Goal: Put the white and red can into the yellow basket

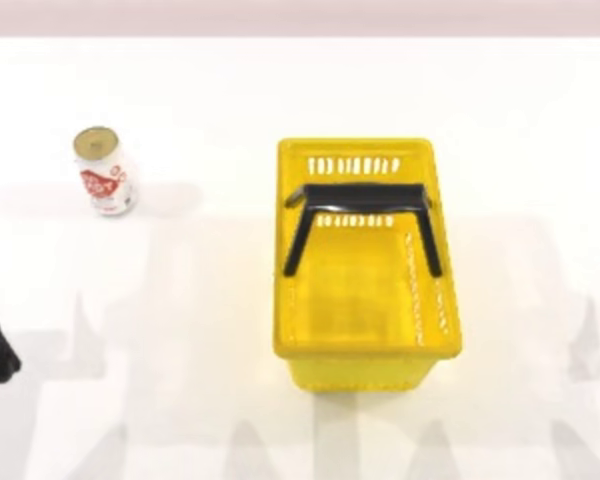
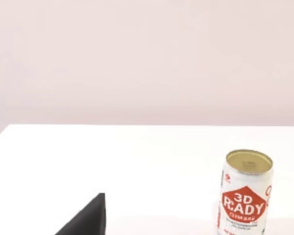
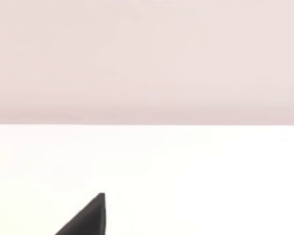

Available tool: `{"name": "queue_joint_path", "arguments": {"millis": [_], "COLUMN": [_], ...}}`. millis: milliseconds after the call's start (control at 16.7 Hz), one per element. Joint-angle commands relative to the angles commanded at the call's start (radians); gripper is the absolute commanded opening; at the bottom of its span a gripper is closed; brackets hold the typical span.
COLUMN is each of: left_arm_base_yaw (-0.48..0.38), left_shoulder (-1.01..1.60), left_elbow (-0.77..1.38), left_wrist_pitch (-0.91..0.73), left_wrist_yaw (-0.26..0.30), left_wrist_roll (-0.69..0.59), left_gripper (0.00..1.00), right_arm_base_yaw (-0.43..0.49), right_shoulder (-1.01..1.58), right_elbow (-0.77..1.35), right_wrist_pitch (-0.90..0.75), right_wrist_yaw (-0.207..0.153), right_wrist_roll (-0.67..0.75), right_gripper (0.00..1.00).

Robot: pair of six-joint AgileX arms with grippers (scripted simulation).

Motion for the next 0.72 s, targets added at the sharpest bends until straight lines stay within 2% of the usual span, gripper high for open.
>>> {"name": "queue_joint_path", "arguments": {"millis": [180, 360, 720], "left_arm_base_yaw": [-0.003, -0.026, -0.097], "left_shoulder": [0.009, 0.098, 0.522], "left_elbow": [0.01, 0.1, 0.521], "left_wrist_pitch": [-0.008, -0.087, -0.42], "left_wrist_yaw": [0.002, 0.017, 0.054], "left_wrist_roll": [0.003, 0.035, 0.169], "left_gripper": [1.0, 1.0, 1.0], "right_arm_base_yaw": [0.0, 0.0, 0.0], "right_shoulder": [0.0, 0.0, 0.0], "right_elbow": [0.0, 0.0, 0.0], "right_wrist_pitch": [0.0, 0.0, 0.0], "right_wrist_yaw": [0.0, 0.0, 0.0], "right_wrist_roll": [0.0, 0.0, 0.0], "right_gripper": [1.0, 1.0, 1.0]}}
